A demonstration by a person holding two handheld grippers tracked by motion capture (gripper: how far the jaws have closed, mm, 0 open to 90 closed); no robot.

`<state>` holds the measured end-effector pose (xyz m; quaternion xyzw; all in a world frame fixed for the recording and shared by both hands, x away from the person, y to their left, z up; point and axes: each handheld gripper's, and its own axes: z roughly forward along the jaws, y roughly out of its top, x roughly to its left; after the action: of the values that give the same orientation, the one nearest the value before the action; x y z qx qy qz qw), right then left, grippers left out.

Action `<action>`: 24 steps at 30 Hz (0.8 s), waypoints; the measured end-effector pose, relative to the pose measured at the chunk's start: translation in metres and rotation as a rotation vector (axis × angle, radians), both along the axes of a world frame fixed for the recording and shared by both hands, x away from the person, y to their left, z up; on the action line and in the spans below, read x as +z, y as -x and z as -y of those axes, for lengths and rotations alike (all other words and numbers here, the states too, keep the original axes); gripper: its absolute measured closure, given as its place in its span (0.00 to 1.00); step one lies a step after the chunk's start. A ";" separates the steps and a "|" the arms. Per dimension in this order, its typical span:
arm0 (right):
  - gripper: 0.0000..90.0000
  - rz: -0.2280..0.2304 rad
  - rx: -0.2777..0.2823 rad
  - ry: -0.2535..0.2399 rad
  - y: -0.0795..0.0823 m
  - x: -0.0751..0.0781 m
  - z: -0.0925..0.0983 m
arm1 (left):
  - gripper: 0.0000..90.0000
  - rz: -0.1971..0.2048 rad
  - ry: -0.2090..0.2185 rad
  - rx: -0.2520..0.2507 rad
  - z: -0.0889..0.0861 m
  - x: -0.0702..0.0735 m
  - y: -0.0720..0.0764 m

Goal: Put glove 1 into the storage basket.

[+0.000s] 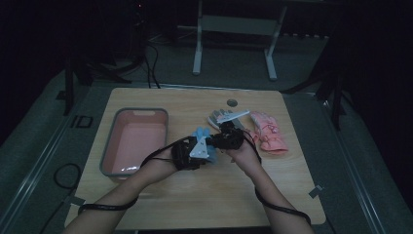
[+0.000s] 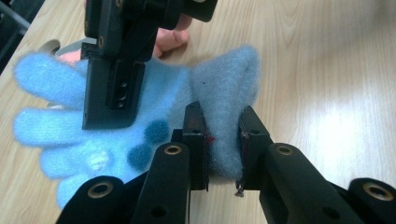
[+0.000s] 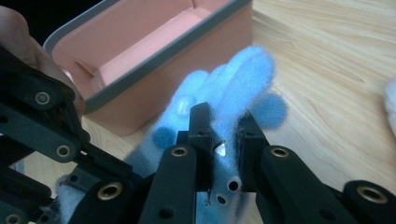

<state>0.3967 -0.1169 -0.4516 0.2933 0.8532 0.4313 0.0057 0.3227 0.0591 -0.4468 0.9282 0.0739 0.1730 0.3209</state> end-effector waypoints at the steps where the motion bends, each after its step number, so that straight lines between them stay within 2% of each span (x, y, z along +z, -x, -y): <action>1: 0.90 0.000 0.000 0.000 0.000 0.000 0.000 | 0.87 0.000 0.000 0.000 0.000 0.000 0.000; 8: 0.90 0.007 0.036 0.002 -0.007 0.011 -0.027 | 0.87 0.012 -0.012 0.037 -0.023 0.009 0.000; 15: 0.90 0.013 0.062 -0.016 -0.013 0.018 -0.051 | 0.87 0.028 -0.029 0.067 -0.044 0.016 -0.002; 19: 0.90 0.009 0.071 -0.028 -0.015 0.020 -0.062 | 0.87 0.024 -0.026 0.083 -0.054 0.017 -0.003; 20: 0.90 0.010 0.075 -0.028 -0.016 0.021 -0.065 | 0.87 0.022 -0.034 0.092 -0.062 0.018 -0.004; 24: 0.90 0.009 0.086 -0.045 -0.018 0.022 -0.085 | 0.87 0.005 -0.031 0.110 -0.075 0.018 -0.007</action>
<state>0.4149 -0.0315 -0.4300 0.2545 0.8552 0.4513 -0.0155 0.3292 0.1345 -0.4288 0.9273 0.1211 0.1938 0.2966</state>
